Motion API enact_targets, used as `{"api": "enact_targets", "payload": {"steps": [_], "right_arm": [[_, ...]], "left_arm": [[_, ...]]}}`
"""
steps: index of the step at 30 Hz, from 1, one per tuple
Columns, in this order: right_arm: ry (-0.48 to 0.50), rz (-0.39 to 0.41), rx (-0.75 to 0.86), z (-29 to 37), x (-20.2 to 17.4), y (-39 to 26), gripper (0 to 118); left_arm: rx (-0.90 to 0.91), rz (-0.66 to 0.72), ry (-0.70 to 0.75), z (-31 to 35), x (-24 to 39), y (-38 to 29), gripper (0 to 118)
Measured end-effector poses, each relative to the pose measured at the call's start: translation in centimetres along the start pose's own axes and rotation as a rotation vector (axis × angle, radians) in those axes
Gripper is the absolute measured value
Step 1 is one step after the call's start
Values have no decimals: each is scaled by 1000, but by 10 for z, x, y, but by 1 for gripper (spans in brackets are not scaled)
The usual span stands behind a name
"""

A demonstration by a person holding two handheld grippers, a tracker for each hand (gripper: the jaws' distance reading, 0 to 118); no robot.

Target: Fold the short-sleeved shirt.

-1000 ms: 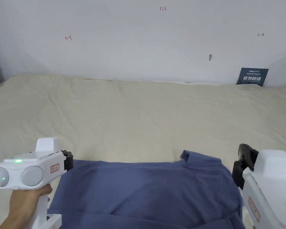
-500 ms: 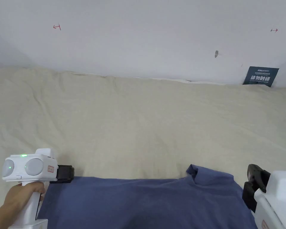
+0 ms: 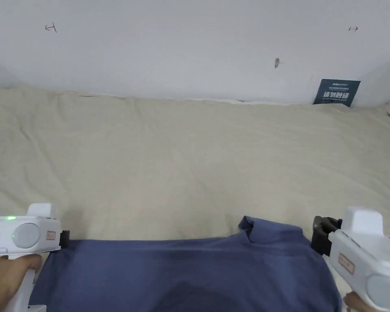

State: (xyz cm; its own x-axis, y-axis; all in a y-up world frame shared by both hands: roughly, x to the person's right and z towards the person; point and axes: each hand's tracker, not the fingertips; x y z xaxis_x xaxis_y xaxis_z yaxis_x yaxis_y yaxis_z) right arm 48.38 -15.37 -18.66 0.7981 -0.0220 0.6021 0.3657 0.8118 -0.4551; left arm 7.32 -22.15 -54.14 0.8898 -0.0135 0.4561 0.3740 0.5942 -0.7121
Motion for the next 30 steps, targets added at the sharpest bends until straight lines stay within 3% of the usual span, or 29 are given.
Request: {"api": "enact_targets", "payload": {"steps": [1, 3, 4, 9, 11, 13, 15, 18, 20, 21, 23, 25, 30], "right_arm": [[-2, -1, -43, -13, 6, 2, 68], [13, -10, -134, -42, 16, 4, 93], [8, 3, -181, -58, 21, 2, 99], [-42, -14, -310, -125, 34, -7, 99], [-66, 2, -357, -144, 34, -11, 92], [-53, 36, -380, -154, 25, -17, 74], [-36, 70, -428, -161, 18, -21, 70], [-38, 80, -399, -154, 12, -23, 53], [-50, 137, -395, -158, 20, -25, 9], [-4, 137, -396, -156, 20, -27, 2], [-9, 150, -379, -147, 22, -28, 2], [-24, 143, -286, -91, 1, -16, 2], [66, 111, -151, -17, 18, -3, 2]], "left_arm": [[32, 1, -10, 9, 2, 0, 2], [46, -7, -38, 23, 1, 1, 3], [69, -12, -51, 32, 2, 1, 3], [105, -15, -93, 55, -1, -2, 3], [107, -20, -98, 55, -6, -3, 3], [108, -19, -99, 56, -8, -4, 3], [105, -14, -96, 53, -12, -6, 3], [97, -3, -91, 51, -16, -9, 3], [95, 3, -88, 52, -17, -12, 3], [96, 8, -87, 53, -17, -13, 3], [98, 16, -81, 57, -16, -18, 3], [101, 30, -74, 63, -16, -22, 3], [142, 81, -79, 100, -16, -37, 3]]}}
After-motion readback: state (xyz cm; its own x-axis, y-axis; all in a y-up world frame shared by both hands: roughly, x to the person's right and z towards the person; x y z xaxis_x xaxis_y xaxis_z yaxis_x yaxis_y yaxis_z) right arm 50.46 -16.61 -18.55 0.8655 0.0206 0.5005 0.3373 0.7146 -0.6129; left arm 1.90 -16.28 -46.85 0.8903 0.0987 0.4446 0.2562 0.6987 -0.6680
